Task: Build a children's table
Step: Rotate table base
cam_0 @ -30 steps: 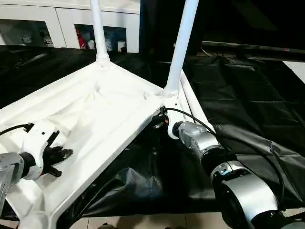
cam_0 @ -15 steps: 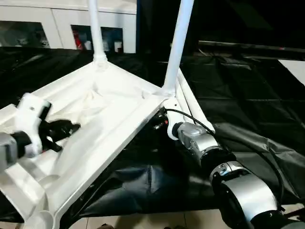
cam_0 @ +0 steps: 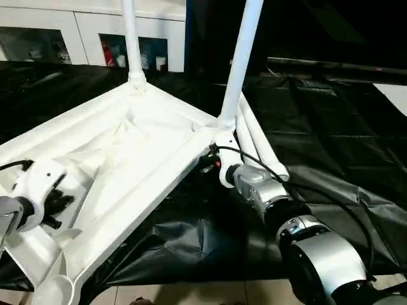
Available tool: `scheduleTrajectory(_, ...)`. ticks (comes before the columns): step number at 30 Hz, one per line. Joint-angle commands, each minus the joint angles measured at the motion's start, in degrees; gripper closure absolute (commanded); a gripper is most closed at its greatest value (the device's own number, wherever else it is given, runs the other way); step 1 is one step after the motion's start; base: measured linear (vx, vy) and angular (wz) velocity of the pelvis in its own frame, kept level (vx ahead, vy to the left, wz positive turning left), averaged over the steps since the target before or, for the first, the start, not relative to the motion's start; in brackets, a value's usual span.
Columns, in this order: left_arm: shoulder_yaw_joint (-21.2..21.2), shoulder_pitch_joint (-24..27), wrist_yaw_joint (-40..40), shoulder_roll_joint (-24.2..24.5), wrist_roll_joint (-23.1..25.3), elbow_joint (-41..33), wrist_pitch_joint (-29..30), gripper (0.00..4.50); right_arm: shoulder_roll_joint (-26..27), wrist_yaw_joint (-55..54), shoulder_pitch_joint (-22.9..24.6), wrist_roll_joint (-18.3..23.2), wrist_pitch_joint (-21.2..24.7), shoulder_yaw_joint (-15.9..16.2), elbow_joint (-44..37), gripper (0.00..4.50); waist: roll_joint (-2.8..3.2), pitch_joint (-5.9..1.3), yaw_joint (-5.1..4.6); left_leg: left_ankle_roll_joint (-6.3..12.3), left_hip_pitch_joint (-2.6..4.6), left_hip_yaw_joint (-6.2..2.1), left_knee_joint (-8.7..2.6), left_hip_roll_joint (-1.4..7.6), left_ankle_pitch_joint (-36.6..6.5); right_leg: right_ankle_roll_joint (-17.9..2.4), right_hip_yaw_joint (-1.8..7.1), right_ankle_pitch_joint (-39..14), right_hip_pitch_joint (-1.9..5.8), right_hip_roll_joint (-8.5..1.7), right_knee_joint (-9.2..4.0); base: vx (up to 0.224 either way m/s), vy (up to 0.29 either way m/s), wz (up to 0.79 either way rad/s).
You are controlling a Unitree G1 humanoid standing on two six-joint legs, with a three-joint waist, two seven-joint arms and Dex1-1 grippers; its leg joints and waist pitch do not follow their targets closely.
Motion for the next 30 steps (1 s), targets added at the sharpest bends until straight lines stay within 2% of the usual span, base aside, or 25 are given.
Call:
scheduleTrajectory(1, -3.0, 0.4, -6.4, 0.1, -3.0, -1.4, -2.0, 3.28, 0.3, 1.0, -1.2, -0.4, -0.8, 0.2, -0.1, 4.50, 2.57, -3.70, 0.11, -3.10, 1.02, -0.45, -4.44, 0.97, -19.5, -10.7, 2.95, -14.7, 2.34, -4.15, -3.95, 0.000, 0.000, 0.00)
scheduleTrajectory(2, -3.4, 0.7, -9.5, 0.3, -4.9, -3.0, -2.4, 3.28, 0.5, 1.2, -1.2, -0.4, -0.8, 0.2, -0.1, 4.50, 2.63, -3.74, 0.26, -3.28, 1.04, -0.52, -4.45, 1.00, -19.3, -10.9, 2.98, -14.6, 2.36, -4.31, -3.85, 0.000, 0.000, 0.00)
scheduleTrajectory(3, -4.1, 1.4, -12.4, 1.1, -6.9, -5.3, -1.6, 3.63, 0.8, 1.3, -1.3, -0.5, -0.9, 0.3, 0.0, 4.50, 2.62, -3.70, 0.12, -3.31, 0.95, -0.39, -4.47, 0.95, -19.3, -10.9, 2.97, -14.3, 2.24, -4.01, -3.82, 0.000, 0.000, 0.00)
scheduleTrajectory(4, -4.7, 1.8, -14.0, 1.7, -8.0, -6.5, -1.1, 3.81, 1.0, 1.3, -1.3, -0.6, -1.0, 0.3, 0.0, 4.50, 2.62, -3.83, 0.25, -3.50, 1.02, -0.49, -4.49, 1.09, -18.9, -11.2, 2.93, -13.2, 2.35, -4.06, -3.55, 0.000, 0.000, 0.00)
scheduleTrajectory(6, -5.5, 2.3, -16.4, 2.2, -9.2, -8.0, -2.0, 3.68, 1.3, 1.6, -1.4, -0.6, -1.1, 0.3, 0.1, 4.50, 2.48, -3.80, 0.21, -3.46, 0.90, -0.40, -4.50, 1.02, -18.3, -11.5, 2.97, -11.8, 2.43, -3.99, -3.43, 0.000, 0.000, 0.00)
scheduleTrajectory(8, -6.7, 2.3, -18.2, 2.6, -10.4, -9.2, -1.9, 3.81, 1.7, 1.8, -1.4, -0.7, -1.2, 0.5, 0.3, 4.50, 2.48, -3.90, 0.03, -3.26, 0.83, -0.24, -4.43, 0.94, -16.9, -11.9, 2.99, -9.7, 2.53, -3.86, -3.22, 0.000, 0.000, 0.00)
scheduleTrajectory(9, -6.7, 2.3, -18.2, 2.6, -10.4, -9.2, -1.9, 4.28, 1.7, 1.8, -1.4, -0.7, -1.2, 0.5, 0.3, 4.50, 2.47, -3.90, -0.02, -3.26, 0.82, -0.20, -4.40, 0.94, -16.7, -11.9, 3.00, -9.5, 2.55, -3.87, -3.20, 0.000, 0.000, 0.00)
scheduleTrajectory(11, -9.5, 1.5, -21.2, 2.9, -11.5, -10.6, -2.7, 4.17, 2.6, 2.8, -1.5, -0.9, -1.6, 0.9, 0.6, 4.50, 2.32, -3.97, -0.14, -2.99, 0.67, -0.16, -4.33, 0.82, -15.8, -12.0, 3.05, -9.1, 2.77, -3.94, -3.16, 0.000, 0.000, 0.00)
scheduleTrajectory(13, -10.7, 0.6, -22.2, 2.5, -11.6, -10.4, -3.4, 4.36, 3.0, 3.2, -1.6, -1.0, -1.8, 1.0, 0.7, 4.50, 2.41, -3.88, -0.22, -2.91, 0.79, -0.16, -4.38, 0.85, -16.0, -11.9, 3.03, -10.0, 2.63, -3.90, -3.30, 0.000, 0.000, 0.00)
scheduleTrajectory(15, -11.4, 0.0, -22.8, 2.2, -11.4, -10.2, -4.0, 4.36, 3.2, 3.6, -1.6, -1.0, -1.9, 1.1, 0.7, 4.50, 2.43, -3.85, -0.33, -3.11, 0.74, -0.21, -4.43, 0.89, -16.4, -11.8, 3.05, -10.6, 2.69, -3.90, -3.31, 0.000, 0.000, 0.00)
scheduleTrajectory(17, -13.8, -3.2, -22.9, 0.0, -9.7, -7.5, -7.1, 4.36, 3.6, 3.7, -1.7, -1.1, -2.1, 1.1, 0.8, 4.50, 2.33, -3.77, -0.38, -3.31, 0.89, -0.16, -4.39, 0.79, -17.0, -11.3, 3.06, -11.9, 2.61, -3.81, -3.50, 0.000, 0.000, 0.00)
scheduleTrajectory(18, -14.9, -5.3, -22.2, -1.3, -8.3, -5.4, -8.7, 4.36, 3.7, 3.7, -1.7, -1.1, -2.2, 1.1, 0.8, 4.50, 2.61, -3.84, -0.35, -3.65, 0.90, -0.25, -4.36, 0.91, -17.2, -11.3, 3.14, -12.0, 2.64, -3.96, -3.37, 0.000, 0.000, 0.00)
scheduleTrajectory(21, -16.5, -9.3, -20.7, -3.5, -6.3, -1.2, -11.4, 4.36, 3.5, 4.0, -1.7, -1.2, -2.4, 1.1, 0.6, 4.50, 2.57, -3.82, -0.26, -3.88, 0.81, -0.29, -4.34, 0.77, -17.5, -10.8, 3.13, -12.6, 2.70, -3.88, -3.46, 0.000, 0.000, 0.00)
scheduleTrajectory(22, -17.1, -10.7, -19.9, -4.2, -5.4, 0.3, -12.2, 4.36, 3.3, 4.2, -1.6, -1.2, -2.4, 1.1, 0.5, 4.50, 2.74, -3.81, -0.15, -3.95, 0.92, -0.31, -4.26, 0.76, -18.0, -10.7, 3.13, -13.2, 2.57, -3.90, -3.54, 0.000, 0.000, 0.00)
scheduleTrajectory(23, -17.6, -12.5, -18.7, -5.1, -4.5, 2.2, -12.9, 4.36, 3.1, 4.4, -1.6, -1.2, -2.5, 1.0, 0.3, 4.50, 3.38, -3.96, -0.09, -4.32, 0.95, -0.45, -4.16, 0.80, -18.3, -10.8, 3.17, -12.9, 2.70, -4.04, -3.27, 0.000, 0.000, 0.00)
scheduleTrajectory(24, -17.7, -13.0, -18.2, -5.4, -4.1, 2.7, -13.0, 4.36, 3.0, 4.5, -1.6, -1.2, -2.6, 1.0, 0.3, 4.50, 2.90, -3.87, -0.25, -4.17, 0.81, -0.35, -4.22, 0.69, -18.3, -10.7, 3.11, -13.1, 2.75, -3.84, -3.53, 0.000, 0.000, 0.00)
scheduleTrajectory(25, -18.7, -16.0, -14.8, -6.6, -1.5, 6.1, -13.6, 4.36, 2.4, 4.5, -1.4, -1.5, -3.2, 1.0, -0.2, 4.50, 3.16, -3.98, -0.11, -4.30, 0.89, -0.47, -4.10, 0.77, -18.4, -10.8, 3.12, -13.0, 2.76, -3.93, -3.34, 0.000, 0.000, 0.00)
scheduleTrajectory(26, -18.9, -17.4, -12.3, -7.3, -0.1, 7.9, -13.6, 4.36, 2.0, 4.4, -1.4, -1.7, -3.5, 1.0, -0.5, 4.50, 3.00, -3.92, -0.14, -4.22, 0.99, -0.37, -4.08, 0.65, -18.6, -10.6, 3.06, -13.3, 2.63, -3.73, -3.52, 0.000, 0.000, 0.00)
scheduleTrajectory(27, -19.1, -19.3, -8.9, -8.1, 1.8, 10.3, -13.7, 4.36, 1.5, 4.7, -1.4, -1.6, -3.8, 0.8, -1.1, 4.50, 2.82, -3.97, 0.16, -3.92, 0.84, -0.34, -3.97, 0.63, -17.9, -10.4, 3.11, -13.4, 2.86, -3.83, -3.44, 0.000, 0.000, 0.00)
scheduleTrajectory(28, -19.4, -20.8, -6.0, -8.6, 3.7, 12.6, -14.1, 4.36, 1.1, 4.9, -1.3, -1.4, -4.0, 0.4, -1.7, 4.50, 3.30, -3.96, 0.30, -4.00, 0.70, -0.48, -3.93, 0.60, -17.8, -10.1, 3.10, -13.7, 2.97, -3.87, -3.36, 0.000, 0.000, 0.00)
scheduleTrajectory(29, -19.6, -22.4, -3.1, -9.2, 5.5, 14.9, -14.1, 4.36, 0.6, 5.3, -1.2, -0.8, -4.1, -0.1, -2.6, 4.50, 3.03, -4.04, 0.44, -3.67, 0.87, -0.44, -3.82, 0.58, -17.9, -9.6, 3.10, -14.5, 2.88, -3.91, -3.60, 0.000, 0.000, 0.00)
scheduleTrajectory(30, -19.5, -23.7, -0.2, -9.8, 7.1, 16.8, -14.0, 4.36, 0.1, 5.8, -1.0, -0.3, -4.0, -0.6, -3.7, 4.50, 3.00, -4.03, 0.51, -3.50, 0.85, -0.41, -3.80, 0.48, -17.7, -9.5, 3.08, -14.8, 2.90, -3.80, -3.65, 0.000, 0.000, 0.00)
